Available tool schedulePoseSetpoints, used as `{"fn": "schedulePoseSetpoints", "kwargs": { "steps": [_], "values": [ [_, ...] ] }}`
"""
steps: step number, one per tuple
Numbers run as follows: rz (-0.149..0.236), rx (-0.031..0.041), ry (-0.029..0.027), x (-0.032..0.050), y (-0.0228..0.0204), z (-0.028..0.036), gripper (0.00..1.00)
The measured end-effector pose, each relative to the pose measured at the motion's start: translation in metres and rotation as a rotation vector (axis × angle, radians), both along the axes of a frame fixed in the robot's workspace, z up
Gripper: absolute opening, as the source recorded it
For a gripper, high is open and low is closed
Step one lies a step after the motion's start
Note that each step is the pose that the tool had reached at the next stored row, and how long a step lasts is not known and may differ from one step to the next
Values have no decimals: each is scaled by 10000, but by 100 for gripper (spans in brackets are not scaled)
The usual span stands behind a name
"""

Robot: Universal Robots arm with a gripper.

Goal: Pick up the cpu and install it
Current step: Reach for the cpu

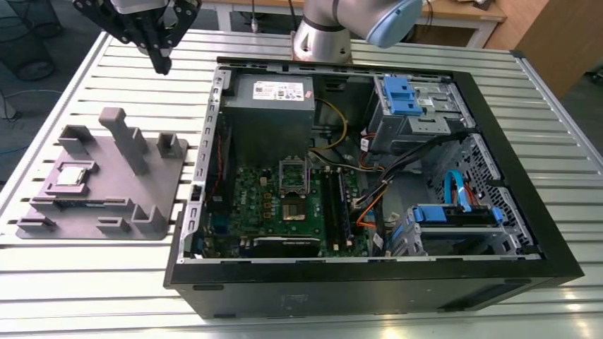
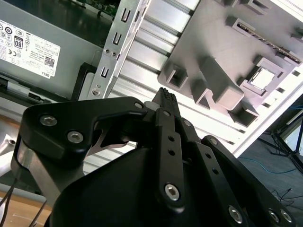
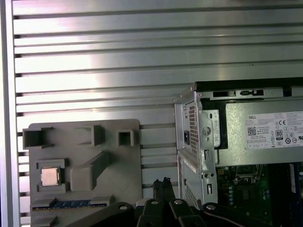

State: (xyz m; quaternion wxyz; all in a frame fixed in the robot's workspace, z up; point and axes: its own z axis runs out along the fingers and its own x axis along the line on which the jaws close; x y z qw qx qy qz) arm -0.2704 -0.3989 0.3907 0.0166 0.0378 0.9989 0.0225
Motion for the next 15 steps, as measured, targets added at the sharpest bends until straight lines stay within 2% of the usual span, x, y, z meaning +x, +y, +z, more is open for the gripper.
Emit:
{"fn": "schedulePoseSetpoints", "kwargs": {
  "steps": [8,10,15],
  "values": [
    [0,0,0,-16,0,0,11],
    [0,0,1,-64,0,0,11],
    [0,0,0,-74,0,0,11]
  ]
}}
